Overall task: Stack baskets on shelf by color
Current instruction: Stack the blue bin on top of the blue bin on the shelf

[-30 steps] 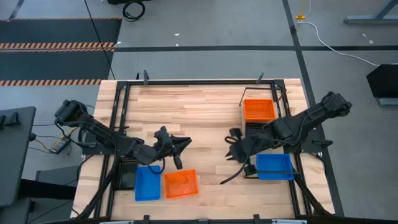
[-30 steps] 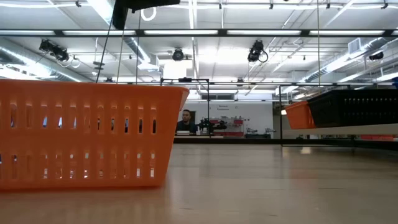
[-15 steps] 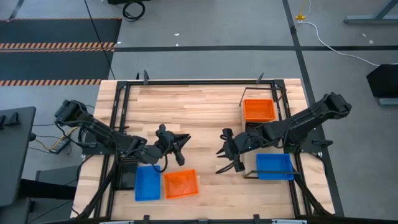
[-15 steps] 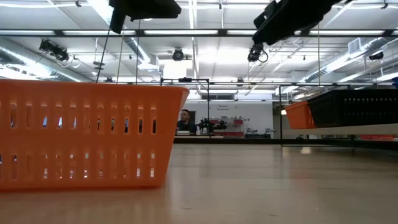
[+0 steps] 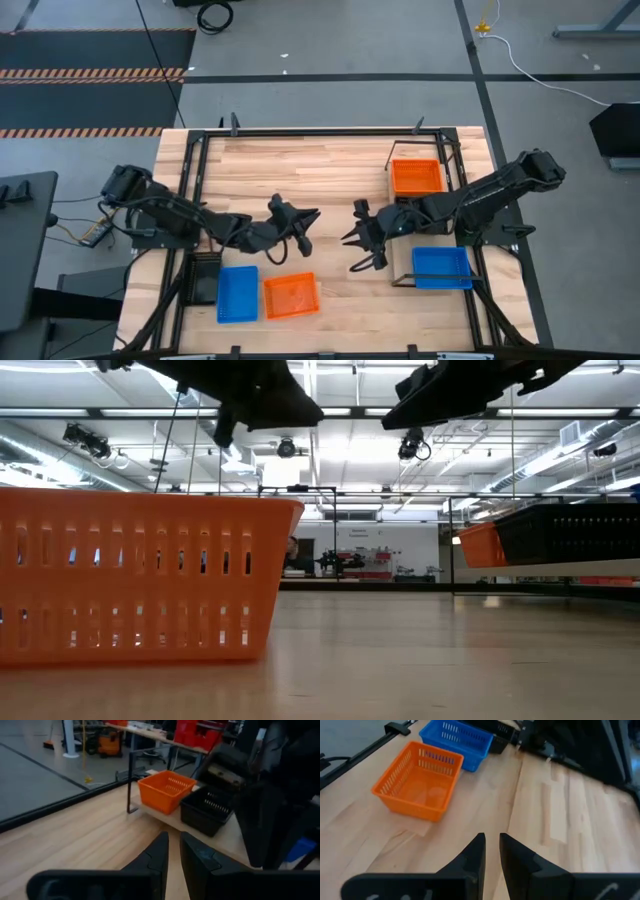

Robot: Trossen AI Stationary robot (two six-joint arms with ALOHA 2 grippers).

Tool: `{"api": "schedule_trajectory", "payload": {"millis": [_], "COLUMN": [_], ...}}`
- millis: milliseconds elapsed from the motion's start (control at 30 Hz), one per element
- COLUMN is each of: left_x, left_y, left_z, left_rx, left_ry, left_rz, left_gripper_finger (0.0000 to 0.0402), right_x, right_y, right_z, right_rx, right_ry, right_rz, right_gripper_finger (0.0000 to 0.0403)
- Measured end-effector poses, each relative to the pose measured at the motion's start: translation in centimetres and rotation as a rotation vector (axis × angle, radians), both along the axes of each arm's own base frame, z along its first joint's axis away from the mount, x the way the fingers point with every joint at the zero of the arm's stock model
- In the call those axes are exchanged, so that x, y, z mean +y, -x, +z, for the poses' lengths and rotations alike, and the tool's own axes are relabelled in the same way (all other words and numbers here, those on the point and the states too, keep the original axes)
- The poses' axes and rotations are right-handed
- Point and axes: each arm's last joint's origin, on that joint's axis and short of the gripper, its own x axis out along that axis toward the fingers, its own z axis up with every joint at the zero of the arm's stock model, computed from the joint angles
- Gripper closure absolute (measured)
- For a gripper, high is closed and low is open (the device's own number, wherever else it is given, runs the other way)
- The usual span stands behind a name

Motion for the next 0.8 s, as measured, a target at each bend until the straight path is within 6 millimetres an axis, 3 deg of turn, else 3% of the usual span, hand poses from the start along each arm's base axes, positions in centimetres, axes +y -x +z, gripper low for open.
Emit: {"api": "schedule_trajectory", "payload": {"millis": [267,500,667,800], "left_x": [0.9,2.3,2.6,0.9], "left_y": [-0.9,-2.3,-3.7,-4.5], "left_z": [-1.4,-2.9,-1.2,1.2], "left_rx": [0.017,0.055,0.056,0.318], "left_ry": [0.024,0.022,0.067,0.072], "left_rz": [0.007,-0.086,-0.221,-0.277], "left_gripper_finger": [0.0349,0.0349,0.0351,0.0356], "right_x": [-1.3,-2.4,-3.1,-3.4], "right_y": [-0.5,-0.6,-0.7,-0.7], "right_z": [0.4,0.2,0.3,0.3], "right_rx": [-0.045,-0.028,-0.035,-0.042], "right_ry": [0.031,0.05,0.089,0.116], "right_rz": [-0.026,-0.053,-0.109,-0.161], "right_gripper_finger": [0.034,0.034,0.0339,0.0339]}}
